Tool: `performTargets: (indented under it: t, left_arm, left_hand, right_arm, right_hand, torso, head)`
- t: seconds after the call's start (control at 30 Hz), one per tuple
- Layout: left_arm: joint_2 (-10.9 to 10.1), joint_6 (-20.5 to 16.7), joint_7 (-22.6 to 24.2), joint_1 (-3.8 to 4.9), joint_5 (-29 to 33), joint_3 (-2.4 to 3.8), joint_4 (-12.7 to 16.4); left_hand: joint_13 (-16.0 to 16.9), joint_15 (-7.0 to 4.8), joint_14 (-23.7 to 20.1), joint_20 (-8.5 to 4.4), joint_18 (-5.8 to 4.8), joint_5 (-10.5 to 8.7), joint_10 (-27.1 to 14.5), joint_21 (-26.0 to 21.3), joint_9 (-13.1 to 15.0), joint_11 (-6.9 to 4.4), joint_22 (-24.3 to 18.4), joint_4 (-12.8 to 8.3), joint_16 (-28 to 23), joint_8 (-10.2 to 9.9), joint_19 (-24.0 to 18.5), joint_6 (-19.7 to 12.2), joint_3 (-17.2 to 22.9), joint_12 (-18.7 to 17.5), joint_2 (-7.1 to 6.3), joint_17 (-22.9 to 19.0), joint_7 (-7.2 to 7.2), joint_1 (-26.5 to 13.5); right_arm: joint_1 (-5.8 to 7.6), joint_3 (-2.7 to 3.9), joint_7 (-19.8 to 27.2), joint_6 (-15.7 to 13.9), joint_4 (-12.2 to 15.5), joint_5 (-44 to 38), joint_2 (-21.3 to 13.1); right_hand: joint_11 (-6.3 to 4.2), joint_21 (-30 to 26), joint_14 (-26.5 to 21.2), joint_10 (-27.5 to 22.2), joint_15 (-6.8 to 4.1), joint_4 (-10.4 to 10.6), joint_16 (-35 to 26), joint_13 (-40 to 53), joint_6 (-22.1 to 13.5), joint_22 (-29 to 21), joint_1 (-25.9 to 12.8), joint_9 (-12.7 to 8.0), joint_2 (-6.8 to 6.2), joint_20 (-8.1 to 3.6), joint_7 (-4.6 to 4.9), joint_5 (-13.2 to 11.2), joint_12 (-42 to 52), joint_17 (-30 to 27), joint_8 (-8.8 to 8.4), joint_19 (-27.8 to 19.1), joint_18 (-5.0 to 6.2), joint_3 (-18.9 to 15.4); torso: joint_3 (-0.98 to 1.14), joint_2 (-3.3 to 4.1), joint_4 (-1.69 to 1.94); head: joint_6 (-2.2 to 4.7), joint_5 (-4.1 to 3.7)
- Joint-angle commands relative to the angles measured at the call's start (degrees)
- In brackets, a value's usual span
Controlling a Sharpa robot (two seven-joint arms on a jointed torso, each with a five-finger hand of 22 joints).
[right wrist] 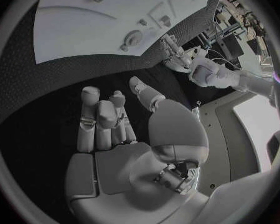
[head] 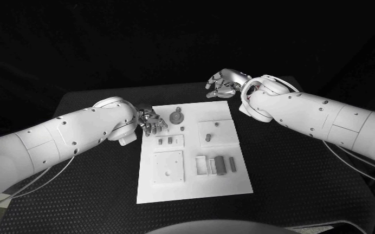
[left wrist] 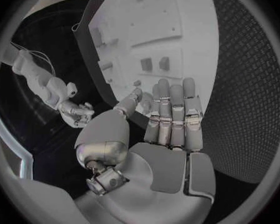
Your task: Assemble the parts on the task board
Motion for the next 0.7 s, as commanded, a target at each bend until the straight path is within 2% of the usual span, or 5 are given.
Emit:
performTargets:
  t: [0.03,0.13,0.3,0.5,0.7]
  left_arm:
    - [-0.2,-10.1,9.2,0.06,4.9,0.07,0.6]
    - [-0.1,-12.4,12.7,0.06,5.8,0.06,0.3]
    - [-0.1,-14.6,18.6,0.05,5.6,0.02,0.1]
    - [0.8,-14.2,21.8,0.02,-7.2,-0.18,0.5]
    - [2.5,-17.7,25.0,-0.06,-17.1,-2.08,-0.6]
  left_hand:
    - [-0.8,0.85,-1.5,0.77,-0.41,0.27,-1.8,-1.4,-1.8,0.81,0.1,0.1,-1.3,-1.3,-1.4,-1.6,0.6,-1.5,-1.08,-0.9,0.86,4.4]
    - [-3.2,2.67,-3.5,2.53,-0.29,0.18,-4.4,-3.7,-3.8,2.63,-1.3,0.3,-4.0,-2.6,-3.4,-3.2,2.1,-5.1,-2.36,-2.3,1.94,8.7]
    - [-8.0,2.96,-3.1,3.02,0.24,0.26,-5.9,-4.3,-6.5,4.86,-1.6,0.1,-3.9,-3.4,-2.5,-4.1,4.2,-11.7,-3.67,-2.1,2.65,14.2]
    - [-12.2,2.88,-2.2,2.89,0.58,0.18,-6.3,-4.6,-9.8,6.20,-1.3,-0.1,-3.4,-4.6,-1.5,-5.9,3.5,-18.3,-5.61,-1.6,2.52,18.7]
    - [-15.0,2.74,-0.1,2.69,1.39,0.12,-6.9,-4.0,-12.3,6.43,-0.6,-0.1,-2.5,-5.5,0.8,-7.4,2.2,-23.1,-7.08,-1.2,2.42,19.8]
  right_arm:
    - [-0.07,0.01,0.3,0.5,-0.1,-0.1,0.1]
    - [-0.12,0.01,0.4,0.5,-0.2,-0.1,0.1]
    - [-0.13,0.01,0.3,0.4,-0.2,-0.1,0.1]
    - [-0.13,0.01,0.4,0.3,-0.4,-0.1,0.2]
    - [-0.13,0.01,0.4,0.3,-0.7,0.0,0.4]
  right_hand:
    - [0.15,-0.3,0.1,0.0,0.19,0.4,-0.4,-0.1,0.4,0.9,-0.7,-0.1,-0.04,-0.37,0.72,0.0,0.3,0.1,-0.06,-0.1,1.65,0.0]
    - [0.16,-0.4,0.1,-0.1,0.19,0.4,-0.4,-0.1,0.4,0.9,-0.7,-0.1,-0.05,-0.37,0.72,0.0,0.3,0.1,-0.07,-0.1,1.65,0.0]
    - [0.16,-0.4,0.1,-0.1,0.19,0.4,-0.4,-0.1,0.4,0.9,-0.7,-0.1,-0.04,-0.37,0.72,0.0,0.3,0.0,-0.09,-0.1,1.65,0.0]
    - [0.17,-0.4,0.1,-0.1,0.20,0.4,-0.4,-0.1,0.3,0.9,-0.7,-0.1,-0.01,-0.36,0.73,0.0,0.3,0.0,-0.10,-0.1,1.65,0.1]
    - [0.17,-0.4,0.1,-0.1,0.20,0.4,-0.5,-0.1,0.3,0.9,-0.7,-0.1,0.01,-0.36,0.73,0.0,0.3,0.0,-0.11,-0.1,1.65,0.1]
  torso:
    - [0.05,0.04,-0.05]
    - [0.04,0.05,-0.01]
    - [-0.02,0.06,0.12]
    - [-0.03,0.05,0.04]
    - [-0.10,0.08,0.00]
  head:
    - [0.16,0.03]
    - [0.31,0.04]
    - [0.48,-0.02]
    - [0.81,0.18]
    - [0.98,0.34]
